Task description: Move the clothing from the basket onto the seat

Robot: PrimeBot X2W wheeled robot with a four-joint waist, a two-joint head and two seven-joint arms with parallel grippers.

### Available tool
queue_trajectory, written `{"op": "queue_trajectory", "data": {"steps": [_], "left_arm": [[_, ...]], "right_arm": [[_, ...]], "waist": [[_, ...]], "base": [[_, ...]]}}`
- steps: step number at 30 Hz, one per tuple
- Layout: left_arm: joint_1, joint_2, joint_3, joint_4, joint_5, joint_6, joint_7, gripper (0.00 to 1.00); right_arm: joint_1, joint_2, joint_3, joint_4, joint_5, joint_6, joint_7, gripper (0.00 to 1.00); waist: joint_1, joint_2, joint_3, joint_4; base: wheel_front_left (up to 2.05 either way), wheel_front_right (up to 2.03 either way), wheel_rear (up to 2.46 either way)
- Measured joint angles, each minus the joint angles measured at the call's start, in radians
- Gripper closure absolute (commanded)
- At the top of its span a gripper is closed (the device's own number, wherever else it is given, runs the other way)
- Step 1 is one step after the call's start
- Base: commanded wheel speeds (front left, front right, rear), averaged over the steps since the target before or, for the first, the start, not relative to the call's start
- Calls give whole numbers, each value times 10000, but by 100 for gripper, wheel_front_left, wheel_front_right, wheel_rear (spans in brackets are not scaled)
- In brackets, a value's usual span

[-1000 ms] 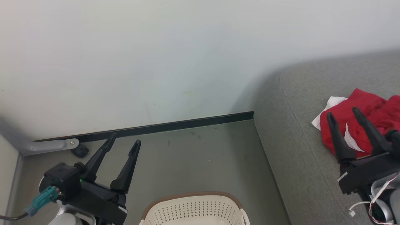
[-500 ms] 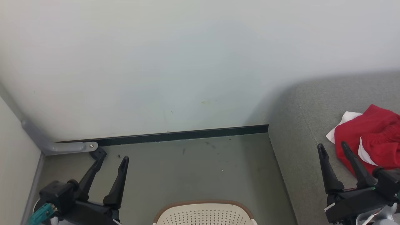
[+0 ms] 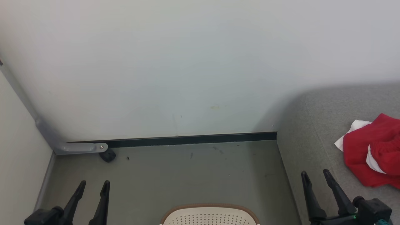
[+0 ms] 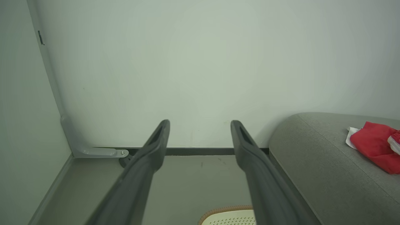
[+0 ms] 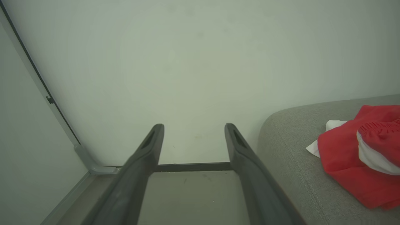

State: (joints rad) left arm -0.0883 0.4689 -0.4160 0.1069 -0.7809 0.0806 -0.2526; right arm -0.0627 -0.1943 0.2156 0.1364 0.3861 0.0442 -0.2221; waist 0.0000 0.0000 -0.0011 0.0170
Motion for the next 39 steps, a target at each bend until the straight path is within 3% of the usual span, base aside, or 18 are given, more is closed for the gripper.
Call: {"op": "queue_trajectory", "data": {"steps": [13,23,39], "left_arm": [[729,-702,1091,81,393,180,0,0],[975,-1183,1373,165,821,219,0,0],[999,-1557,1883,357,1227,-203,0,0]], "right_arm": [[360,627,230,477,-255,-61,-257,0],[339,746,387,746,-621,-59,-272,0],[295,920,387,917,-784,0,-274,0]], "waist": [[0,0,-27,-81],[0,0,-40,-139],[0,0,34,-221]], "base": [[0,0,0],[0,0,0],[0,0,0]]}}
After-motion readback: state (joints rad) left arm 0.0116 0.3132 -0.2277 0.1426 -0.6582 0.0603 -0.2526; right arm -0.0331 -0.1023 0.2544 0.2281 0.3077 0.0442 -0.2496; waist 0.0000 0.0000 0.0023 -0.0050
